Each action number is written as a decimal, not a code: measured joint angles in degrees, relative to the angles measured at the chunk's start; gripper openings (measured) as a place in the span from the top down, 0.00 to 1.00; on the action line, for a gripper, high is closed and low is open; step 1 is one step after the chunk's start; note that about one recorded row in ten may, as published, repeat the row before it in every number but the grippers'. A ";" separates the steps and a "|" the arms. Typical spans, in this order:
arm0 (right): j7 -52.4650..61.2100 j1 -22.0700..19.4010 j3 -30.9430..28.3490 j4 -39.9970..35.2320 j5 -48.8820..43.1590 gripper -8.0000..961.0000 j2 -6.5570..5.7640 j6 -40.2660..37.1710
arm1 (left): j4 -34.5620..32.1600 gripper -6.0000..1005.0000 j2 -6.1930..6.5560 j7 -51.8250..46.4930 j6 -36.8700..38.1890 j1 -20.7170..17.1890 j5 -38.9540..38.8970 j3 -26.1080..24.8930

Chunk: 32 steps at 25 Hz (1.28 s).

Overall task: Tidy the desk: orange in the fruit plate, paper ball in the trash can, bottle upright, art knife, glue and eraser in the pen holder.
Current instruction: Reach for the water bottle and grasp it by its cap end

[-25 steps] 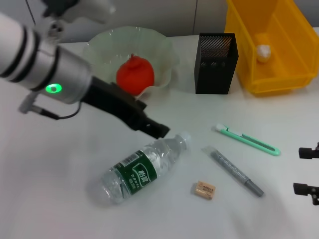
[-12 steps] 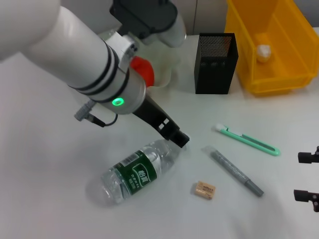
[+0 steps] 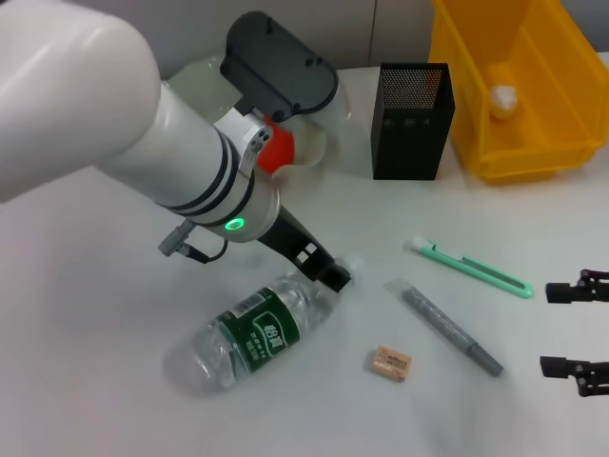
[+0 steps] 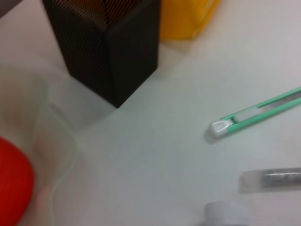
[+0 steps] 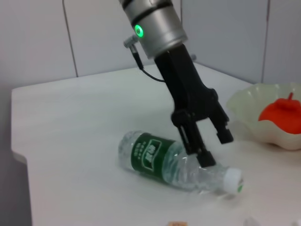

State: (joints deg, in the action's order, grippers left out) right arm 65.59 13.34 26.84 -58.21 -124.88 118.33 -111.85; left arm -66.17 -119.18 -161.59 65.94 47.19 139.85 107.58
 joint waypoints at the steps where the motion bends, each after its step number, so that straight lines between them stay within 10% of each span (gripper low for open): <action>1: 0.03 0.37 0.01 -0.03 -0.44 0.15 0.22 -0.03 | 0.85 0.19 0.00 0.21 -0.81 -0.07 -0.06 0.12; 32: 0.06 5.60 3.22 3.61 -1.39 0.15 0.86 0.76 | 6.31 0.27 0.00 -1.22 -4.05 -1.01 -0.48 1.54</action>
State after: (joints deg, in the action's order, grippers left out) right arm 65.65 18.94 30.06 -54.60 -126.27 119.19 -111.09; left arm -59.86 -119.18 -162.81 61.89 46.18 139.37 109.12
